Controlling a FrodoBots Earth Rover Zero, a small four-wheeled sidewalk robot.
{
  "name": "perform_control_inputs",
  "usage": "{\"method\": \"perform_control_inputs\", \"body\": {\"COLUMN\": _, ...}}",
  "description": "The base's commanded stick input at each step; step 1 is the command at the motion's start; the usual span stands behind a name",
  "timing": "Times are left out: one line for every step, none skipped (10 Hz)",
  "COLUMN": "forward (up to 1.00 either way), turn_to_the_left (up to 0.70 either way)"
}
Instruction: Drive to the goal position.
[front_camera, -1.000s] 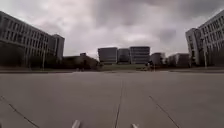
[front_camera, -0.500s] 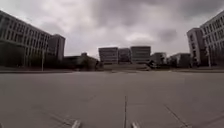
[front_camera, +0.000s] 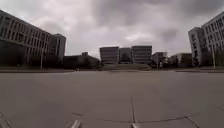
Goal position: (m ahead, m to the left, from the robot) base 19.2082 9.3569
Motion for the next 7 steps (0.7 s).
{"method": "perform_control_inputs", "body": {"forward": 1.0, "turn_to_the_left": -0.03}}
{"method": "perform_control_inputs", "body": {"forward": 1.0, "turn_to_the_left": -0.06}}
{"method": "perform_control_inputs", "body": {"forward": 1.0, "turn_to_the_left": -0.01}}
{"method": "perform_control_inputs", "body": {"forward": 1.0, "turn_to_the_left": -0.23}}
{"method": "perform_control_inputs", "body": {"forward": 1.0, "turn_to_the_left": -0.12}}
{"method": "perform_control_inputs", "body": {"forward": 1.0, "turn_to_the_left": 0.0}}
{"method": "perform_control_inputs", "body": {"forward": 1.0, "turn_to_the_left": -0.04}}
